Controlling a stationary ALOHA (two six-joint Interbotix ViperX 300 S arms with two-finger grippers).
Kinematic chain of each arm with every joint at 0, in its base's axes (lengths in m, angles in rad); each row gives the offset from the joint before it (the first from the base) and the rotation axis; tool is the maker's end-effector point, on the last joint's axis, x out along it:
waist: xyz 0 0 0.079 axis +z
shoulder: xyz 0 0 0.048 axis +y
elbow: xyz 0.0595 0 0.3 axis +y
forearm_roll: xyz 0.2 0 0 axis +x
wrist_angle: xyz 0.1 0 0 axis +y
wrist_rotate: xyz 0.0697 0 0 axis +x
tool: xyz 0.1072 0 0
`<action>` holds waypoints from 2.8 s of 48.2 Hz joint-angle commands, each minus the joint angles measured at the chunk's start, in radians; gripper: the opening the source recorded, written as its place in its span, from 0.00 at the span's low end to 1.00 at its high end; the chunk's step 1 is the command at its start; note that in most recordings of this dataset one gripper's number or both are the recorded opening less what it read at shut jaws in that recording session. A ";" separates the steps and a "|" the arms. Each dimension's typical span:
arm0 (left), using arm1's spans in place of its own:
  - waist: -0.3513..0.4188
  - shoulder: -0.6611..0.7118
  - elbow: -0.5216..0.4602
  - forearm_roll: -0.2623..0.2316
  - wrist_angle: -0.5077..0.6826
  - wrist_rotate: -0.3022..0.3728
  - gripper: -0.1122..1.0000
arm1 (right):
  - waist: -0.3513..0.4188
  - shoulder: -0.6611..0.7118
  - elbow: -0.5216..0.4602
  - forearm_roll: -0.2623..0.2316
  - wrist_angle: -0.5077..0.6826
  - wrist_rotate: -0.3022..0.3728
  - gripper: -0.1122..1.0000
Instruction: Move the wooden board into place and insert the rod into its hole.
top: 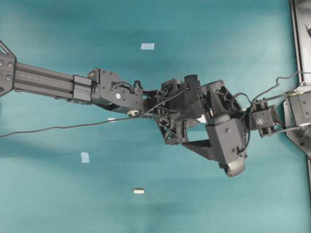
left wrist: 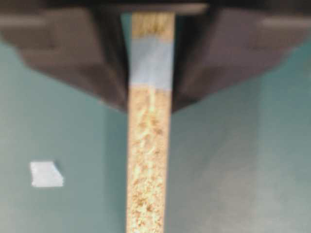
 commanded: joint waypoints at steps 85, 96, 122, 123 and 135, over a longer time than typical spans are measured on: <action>-0.005 -0.365 0.741 0.002 -0.460 0.003 0.65 | 0.091 0.474 -0.466 0.031 0.282 0.439 0.81; -0.008 -0.314 0.759 0.002 -0.555 0.005 0.65 | 0.112 0.577 -0.571 0.071 0.344 0.477 0.81; -0.006 -0.245 0.729 0.002 -0.598 0.005 0.65 | 0.152 0.795 -0.772 0.164 0.485 0.485 0.81; -0.008 -0.245 0.727 0.002 -0.598 0.005 0.65 | 0.152 0.799 -0.773 0.164 0.485 0.485 0.81; -0.015 -0.244 0.713 0.002 -0.598 0.005 0.65 | 0.146 0.831 -0.793 0.164 0.502 0.503 0.81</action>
